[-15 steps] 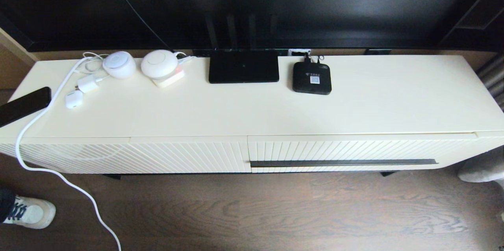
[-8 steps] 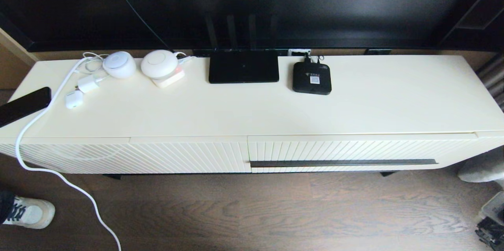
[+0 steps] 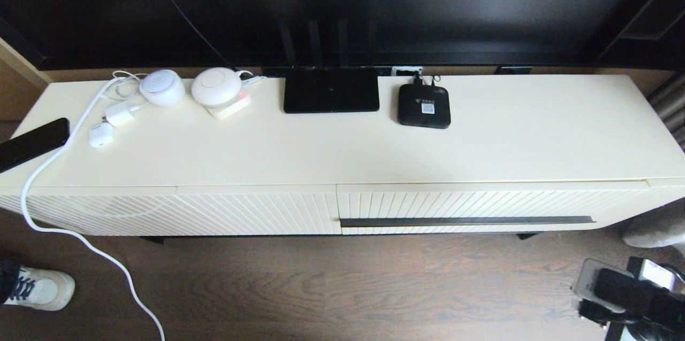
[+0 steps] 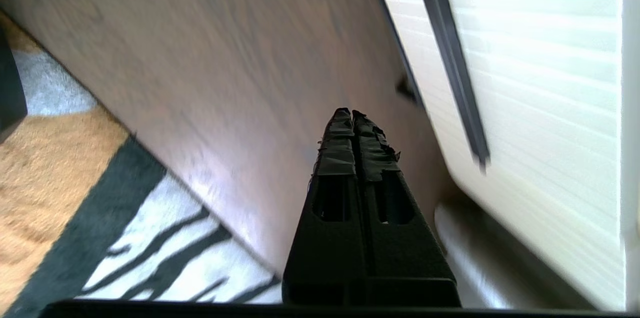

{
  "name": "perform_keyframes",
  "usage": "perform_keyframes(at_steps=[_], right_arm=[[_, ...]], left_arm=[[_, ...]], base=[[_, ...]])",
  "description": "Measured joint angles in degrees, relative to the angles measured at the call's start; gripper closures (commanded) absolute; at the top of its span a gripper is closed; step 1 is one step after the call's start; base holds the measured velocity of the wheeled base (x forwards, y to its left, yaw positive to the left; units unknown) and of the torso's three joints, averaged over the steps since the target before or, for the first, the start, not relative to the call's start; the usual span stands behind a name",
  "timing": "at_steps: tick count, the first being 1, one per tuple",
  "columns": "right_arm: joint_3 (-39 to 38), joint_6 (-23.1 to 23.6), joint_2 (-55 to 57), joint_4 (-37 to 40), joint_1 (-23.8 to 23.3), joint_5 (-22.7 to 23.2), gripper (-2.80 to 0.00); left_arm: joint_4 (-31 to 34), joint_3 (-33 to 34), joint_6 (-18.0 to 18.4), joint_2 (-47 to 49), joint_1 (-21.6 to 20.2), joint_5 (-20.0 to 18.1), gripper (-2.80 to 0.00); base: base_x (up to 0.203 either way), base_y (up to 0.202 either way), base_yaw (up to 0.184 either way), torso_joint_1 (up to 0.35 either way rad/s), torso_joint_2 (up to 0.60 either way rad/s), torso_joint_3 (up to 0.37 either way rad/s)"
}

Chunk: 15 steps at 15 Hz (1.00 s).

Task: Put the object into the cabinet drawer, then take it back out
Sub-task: Open the drawer

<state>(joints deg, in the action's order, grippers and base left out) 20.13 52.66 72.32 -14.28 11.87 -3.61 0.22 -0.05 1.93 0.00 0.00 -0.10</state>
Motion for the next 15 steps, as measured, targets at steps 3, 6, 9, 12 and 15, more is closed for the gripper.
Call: perform_keyframes(at_steps=[3,6,9,12,15], right_arm=[[1.12,1.17,8.88,-8.52,0.88,2.68,0.0],[1.49,2.0,16.7,-16.29,2.53,2.67,0.0],[1.34,5.48,23.46,-25.21,3.31,2.54,-2.8],[0.92,6.13,28.3,-29.79,4.33,3.4,-2.8],[2.24,7.37,31.64,-31.39,4.58,6.1,-2.8]], left_arm=[[0.0,0.0,-0.02,0.0,0.0,0.0,0.0],[0.02,0.0,0.0,0.0,0.0,0.0,0.0],[0.0,0.0,0.0,0.0,0.0,-0.01,0.0],[0.0,0.0,0.0,0.0,0.0,-0.01,0.0],[0.05,0.0,-0.02,0.0,0.0,0.0,0.0]], base=[[0.0,0.0,0.0,0.0,0.0,0.0],[0.0,0.0,0.0,0.0,0.0,0.0],[0.0,0.0,0.0,0.0,0.0,0.0],[0.0,0.0,0.0,0.0,0.0,0.0],[0.0,0.0,0.0,0.0,0.0,0.0]])
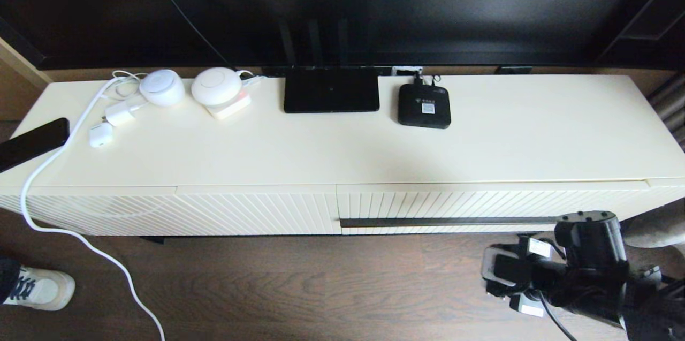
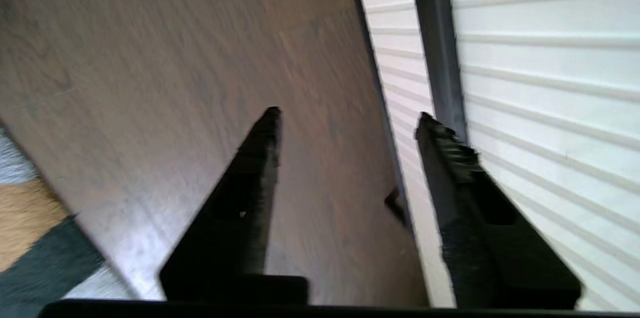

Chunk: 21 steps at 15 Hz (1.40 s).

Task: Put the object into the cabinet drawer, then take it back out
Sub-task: Open the drawer

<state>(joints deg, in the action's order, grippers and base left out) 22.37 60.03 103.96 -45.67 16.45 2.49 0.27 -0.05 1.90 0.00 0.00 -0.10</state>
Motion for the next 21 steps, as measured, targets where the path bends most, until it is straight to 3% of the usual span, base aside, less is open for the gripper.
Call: perform_keyframes(at_steps=[3,7,14,21], right_arm=[[0.09,5.55,3.46,-4.97,-1.15,3.51,-2.8],[0.11,13.27,5.86,-5.4,-3.86,5.57,-2.8],[3.11,18.19,12.23,-12.18,-5.21,5.61,-2.8],[9.17,18.3,18.3,-12.63,-6.03,5.82,-2.8]], left_arm=[[-0.02,0.0,0.0,0.0,0.0,0.0,0.0],[-0.02,0.0,0.01,0.0,0.0,0.0,0.0],[-0.02,0.0,0.03,0.0,0.0,0.0,0.0],[-0.02,0.0,0.02,0.0,0.0,0.0,0.0]], base=[[0.0,0.0,0.0,0.0,0.0,0.0],[0.0,0.0,0.0,0.0,0.0,0.0],[0.0,0.0,0.0,0.0,0.0,0.0],[0.0,0.0,0.0,0.0,0.0,0.0]])
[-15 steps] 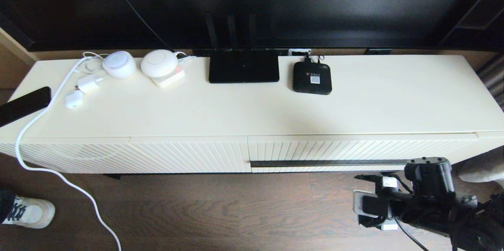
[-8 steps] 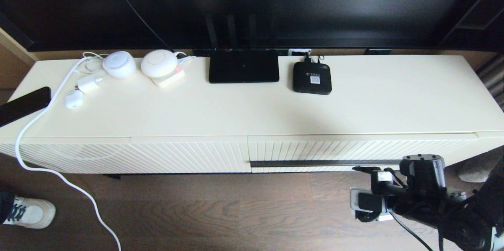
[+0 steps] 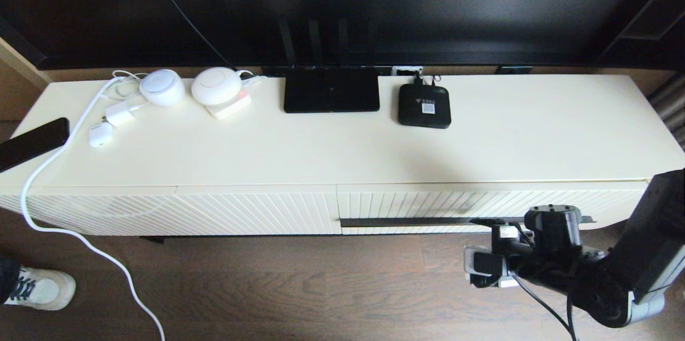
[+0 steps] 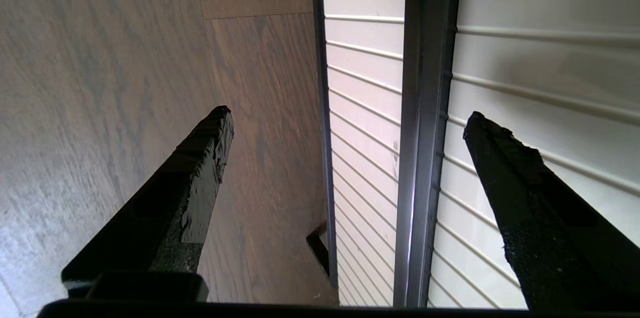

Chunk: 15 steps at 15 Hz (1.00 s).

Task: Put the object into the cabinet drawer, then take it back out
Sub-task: Open the drawer

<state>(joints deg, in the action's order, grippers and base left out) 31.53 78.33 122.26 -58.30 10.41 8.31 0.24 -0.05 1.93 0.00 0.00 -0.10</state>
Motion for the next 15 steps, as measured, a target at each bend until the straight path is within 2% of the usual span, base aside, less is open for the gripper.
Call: perform_keyframes(at_steps=[8,15], right_arm=[[4.87,0.03,4.29,0.04,-0.41,0.24,-2.8],[4.77,0.05,6.18,-0.04,-0.41,0.22,-2.8]], left_arm=[[-0.02,0.0,-0.02,0.0,0.0,0.0,0.0],[-0.02,0.0,0.0,0.0,0.0,0.0,0.0]], base=[[0.0,0.0,0.0,0.0,0.0,0.0],[0.0,0.0,0.0,0.0,0.0,0.0]])
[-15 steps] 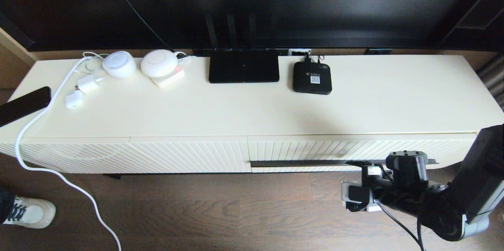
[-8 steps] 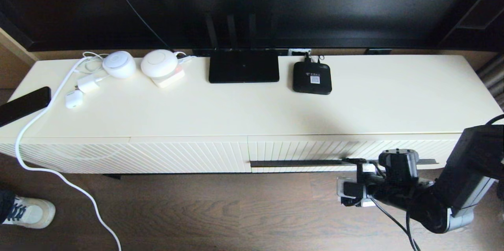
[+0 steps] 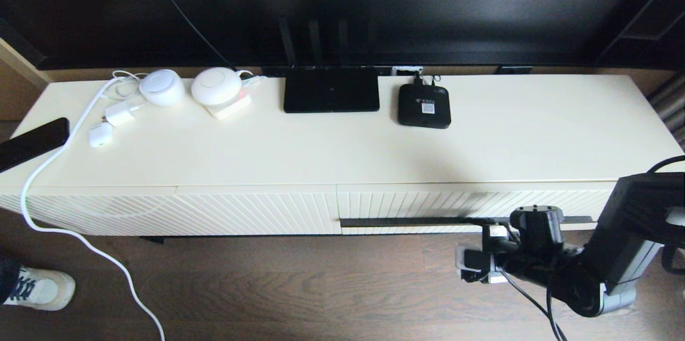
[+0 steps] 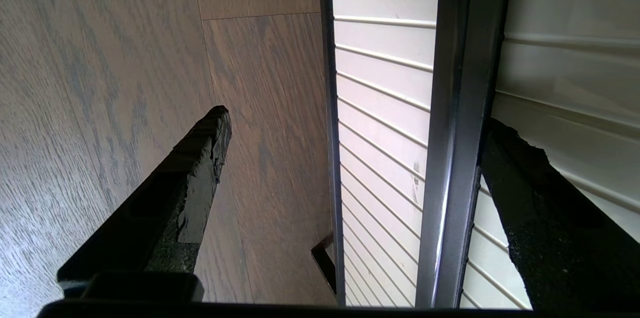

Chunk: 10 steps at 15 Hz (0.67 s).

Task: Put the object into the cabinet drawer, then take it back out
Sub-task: Open the drawer

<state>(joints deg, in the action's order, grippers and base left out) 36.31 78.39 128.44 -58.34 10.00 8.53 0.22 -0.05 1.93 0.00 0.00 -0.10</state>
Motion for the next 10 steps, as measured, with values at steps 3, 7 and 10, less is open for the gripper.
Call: perform_keyframes(at_steps=[3,7,10], right_arm=[[-1.79,-0.07,-0.24,-0.25,0.0,0.04,-2.8],[-7.72,0.01,-2.21,0.2,0.37,0.5,-2.8],[-10.8,0.0,-3.86,0.47,0.49,0.56,-2.8]], left_arm=[[-0.01,0.0,-0.02,0.0,0.0,0.0,0.0],[0.02,0.0,-0.01,0.0,0.0,-0.01,0.0],[0.03,0.0,-0.02,0.0,0.0,0.01,0.0]], base=[[0.0,0.0,0.0,0.0,0.0,0.0],[0.0,0.0,0.0,0.0,0.0,0.0],[0.0,0.0,0.0,0.0,0.0,0.0]])
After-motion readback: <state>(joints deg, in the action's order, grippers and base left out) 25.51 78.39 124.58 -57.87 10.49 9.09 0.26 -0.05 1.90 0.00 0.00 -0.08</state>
